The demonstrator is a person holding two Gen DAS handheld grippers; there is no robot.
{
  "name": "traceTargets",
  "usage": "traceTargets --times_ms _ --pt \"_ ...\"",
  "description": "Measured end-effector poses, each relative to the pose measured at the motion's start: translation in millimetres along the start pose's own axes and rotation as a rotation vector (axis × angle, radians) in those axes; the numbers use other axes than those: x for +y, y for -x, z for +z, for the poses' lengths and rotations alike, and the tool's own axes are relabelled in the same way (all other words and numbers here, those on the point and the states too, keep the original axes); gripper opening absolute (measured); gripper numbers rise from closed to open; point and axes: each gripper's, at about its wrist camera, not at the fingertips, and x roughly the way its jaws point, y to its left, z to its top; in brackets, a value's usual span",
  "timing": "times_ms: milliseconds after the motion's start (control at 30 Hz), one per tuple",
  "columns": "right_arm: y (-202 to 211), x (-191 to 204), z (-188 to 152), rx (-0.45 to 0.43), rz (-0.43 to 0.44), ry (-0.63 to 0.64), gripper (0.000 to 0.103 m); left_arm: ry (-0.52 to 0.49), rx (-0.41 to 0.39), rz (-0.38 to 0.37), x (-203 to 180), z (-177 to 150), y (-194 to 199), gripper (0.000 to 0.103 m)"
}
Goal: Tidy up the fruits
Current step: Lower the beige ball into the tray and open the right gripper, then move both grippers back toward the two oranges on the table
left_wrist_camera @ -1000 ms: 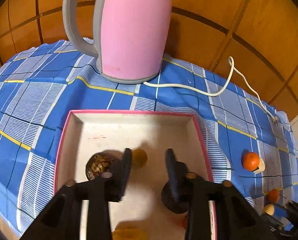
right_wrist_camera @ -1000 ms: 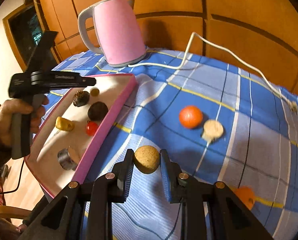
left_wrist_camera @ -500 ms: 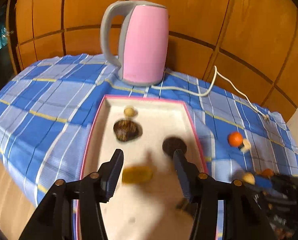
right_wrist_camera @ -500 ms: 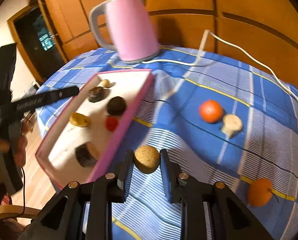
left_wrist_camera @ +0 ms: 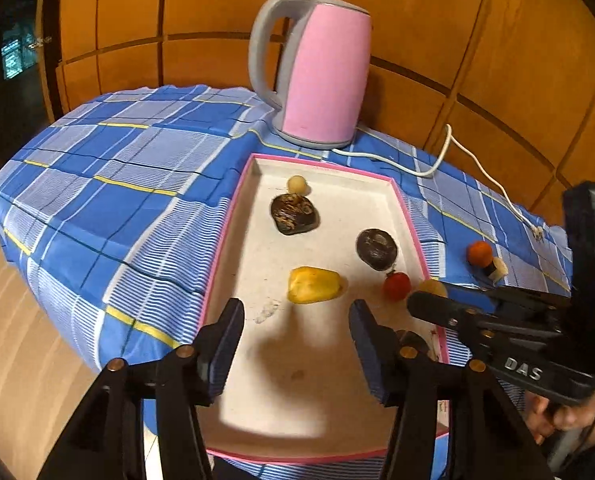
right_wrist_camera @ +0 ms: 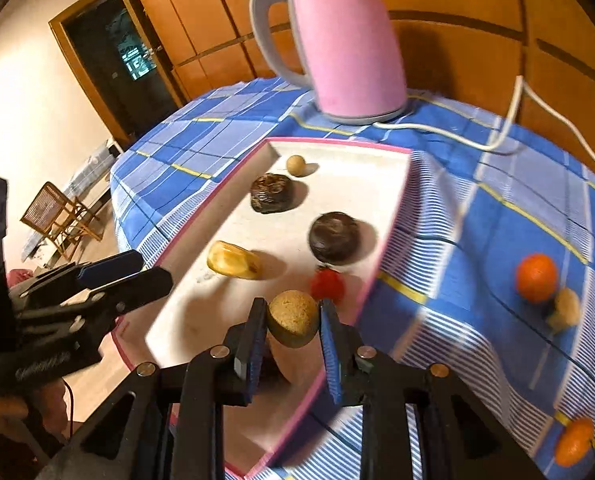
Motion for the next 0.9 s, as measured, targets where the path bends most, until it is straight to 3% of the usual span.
traceTargets --times_ms 300,433,700,900 --pt "-31 5 8 0.060 0.016 -0.034 0.027 0.035 0.001 -0.002 11 -1 1 0.056" --pt "-31 5 8 0.050 0.006 -0.052 0.033 0.044 0.003 -0.003 11 -2 1 0.056" --pt "-5 -1 2 -0.019 -0.030 -0.089 0.033 0.039 0.003 -0.021 6 -3 1 0.056" --pt "28 -21 -18 -0.067 -0.142 -0.136 0.033 -0.020 0.012 -0.058 -15 0 0 0.056"
